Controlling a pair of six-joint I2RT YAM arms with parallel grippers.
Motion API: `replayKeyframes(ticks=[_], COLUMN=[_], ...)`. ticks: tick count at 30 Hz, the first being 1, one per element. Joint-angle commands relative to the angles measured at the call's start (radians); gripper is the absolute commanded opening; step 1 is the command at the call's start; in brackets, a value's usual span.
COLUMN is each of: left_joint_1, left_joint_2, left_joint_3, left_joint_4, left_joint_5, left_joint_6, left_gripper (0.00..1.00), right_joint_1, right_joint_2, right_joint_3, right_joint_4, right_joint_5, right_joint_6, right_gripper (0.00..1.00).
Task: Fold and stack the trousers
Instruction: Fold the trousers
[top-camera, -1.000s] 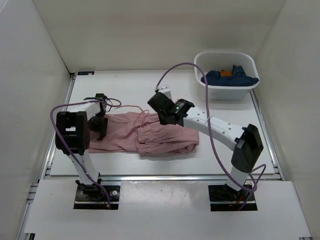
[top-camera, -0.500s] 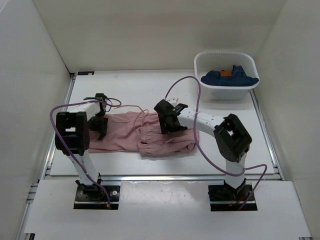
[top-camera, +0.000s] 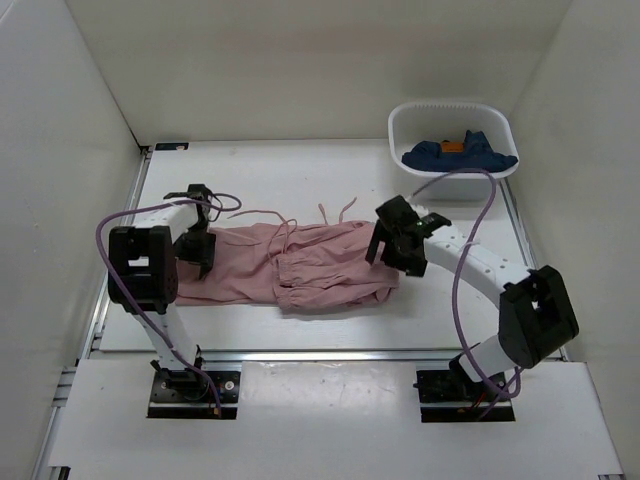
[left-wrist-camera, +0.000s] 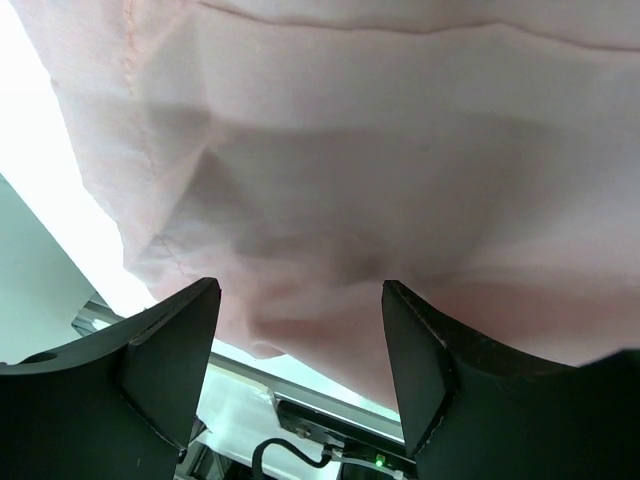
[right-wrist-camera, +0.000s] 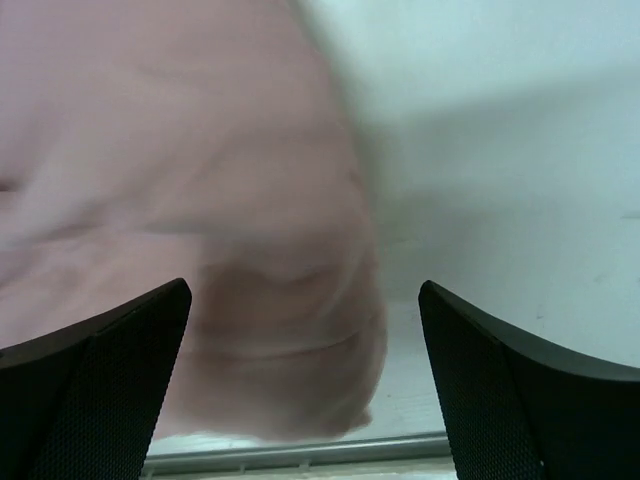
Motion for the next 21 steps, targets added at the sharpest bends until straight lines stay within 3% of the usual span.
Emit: replayKeyframes(ticks=[1, 4, 5, 7, 8, 10, 11, 14, 16, 20, 21], left_joint_1=[0.013, 0.027, 0.042, 0.057, 0.069, 0.07, 0.057, -0.01, -0.065, -0.137, -0.153], left_joint_2=[-0.072, -0.083, -0.094, -0.094, -0.103, -0.103, -0.094, -0.074, -0.065, -0.029, -0.013], left_joint_3=[0.06, 0.102, 0.114, 0.143, 0.143, 0.143, 0.143, 0.131, 0.131, 0.174, 0.174], left_joint_4=[-0.024, -0.047, -0.047, -0.056, -0.067, -0.067, -0.067, -0.067, -0.076, -0.087, -0.102], left_joint_5=[0.025, 0.025, 0.025, 0.034, 0.048, 0.057, 0.057, 0.121, 0.184, 0.322, 0.357], left_joint_6=[-0.008, -0.008, -0.008, -0.008, -0.008, -0.008, -0.008, -0.008, -0.008, -0.008, -0.008], left_gripper=[0.77, 0.77, 0.79, 0.79, 0.79, 0.79, 0.79, 0.79, 0.79, 0.79, 0.79], right_joint_1=[-0.067, -0.136, -0.153, -0.216, -0.242, -0.333, -0.371, -0.492, -0.506, -0.301, -0.174], right_joint_2=[-0.003, -0.003, -0.003, -0.017, -0.035, -0.112, -0.141, -0.264, -0.322, -0.302, -0.275], right_joint_3=[-0.154, -0.283, -0.327, -0.36, -0.372, -0.381, -0.381, -0.276, -0.12, 0.109, 0.142], right_joint_4=[0.171, 0.348, 0.371, 0.382, 0.368, 0.288, 0.255, 0.085, -0.071, -0.205, -0.228], right_joint_5=[-0.18, -0.33, -0.352, -0.375, -0.375, -0.351, -0.34, -0.239, -0.077, 0.111, 0.173], right_joint_6=[0.107, 0.135, 0.145, 0.145, 0.145, 0.126, 0.086, 0.005, -0.074, -0.175, -0.175], right_gripper=[0.99, 0.96, 0.78, 0.58, 0.25, 0.04, 0.0, 0.0, 0.0, 0.0, 0.0])
